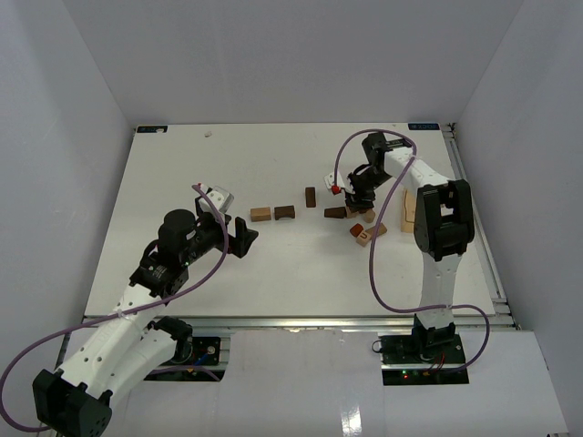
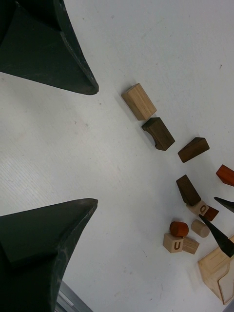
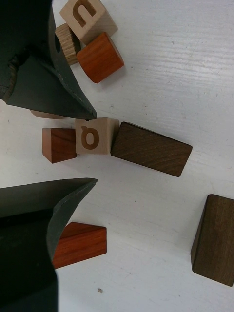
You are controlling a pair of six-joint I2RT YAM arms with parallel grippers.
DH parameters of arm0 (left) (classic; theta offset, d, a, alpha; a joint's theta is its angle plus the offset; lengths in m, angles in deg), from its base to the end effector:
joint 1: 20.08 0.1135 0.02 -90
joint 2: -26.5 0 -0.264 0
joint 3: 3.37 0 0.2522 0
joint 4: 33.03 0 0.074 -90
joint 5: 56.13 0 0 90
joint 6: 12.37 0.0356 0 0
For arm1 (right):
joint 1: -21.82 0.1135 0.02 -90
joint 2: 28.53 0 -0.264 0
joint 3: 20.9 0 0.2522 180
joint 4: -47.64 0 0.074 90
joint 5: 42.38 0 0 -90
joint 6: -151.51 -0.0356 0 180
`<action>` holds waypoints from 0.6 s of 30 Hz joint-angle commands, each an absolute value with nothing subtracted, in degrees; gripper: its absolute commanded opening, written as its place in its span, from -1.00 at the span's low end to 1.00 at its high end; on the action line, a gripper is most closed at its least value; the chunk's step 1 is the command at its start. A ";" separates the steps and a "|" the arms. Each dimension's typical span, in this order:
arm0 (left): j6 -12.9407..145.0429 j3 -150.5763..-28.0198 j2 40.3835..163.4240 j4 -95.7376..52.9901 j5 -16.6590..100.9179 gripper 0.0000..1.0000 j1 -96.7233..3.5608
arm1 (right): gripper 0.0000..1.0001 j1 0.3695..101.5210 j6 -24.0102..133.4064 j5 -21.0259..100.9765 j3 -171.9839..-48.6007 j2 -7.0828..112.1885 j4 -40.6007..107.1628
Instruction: Build the wood block tower
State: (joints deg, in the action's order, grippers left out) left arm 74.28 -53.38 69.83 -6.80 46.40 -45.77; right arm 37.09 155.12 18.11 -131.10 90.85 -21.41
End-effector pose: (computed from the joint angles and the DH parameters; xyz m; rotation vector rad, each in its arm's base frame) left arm 0.1597 -0.0854 0.2876 0.5223 1.8705 -0.5485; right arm 0.4005 0.1275 0.2005 -2.1868 1.4753 0.3667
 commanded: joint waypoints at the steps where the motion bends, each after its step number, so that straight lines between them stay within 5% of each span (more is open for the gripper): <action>1: 74.99 -54.31 69.21 -6.61 45.95 0.96 -45.75 | 0.14 36.85 155.56 18.28 -132.68 91.09 -22.62; 18: 75.17 -54.22 69.21 -6.53 45.65 0.96 -45.75 | 0.12 36.93 153.89 19.31 -132.04 92.94 -22.12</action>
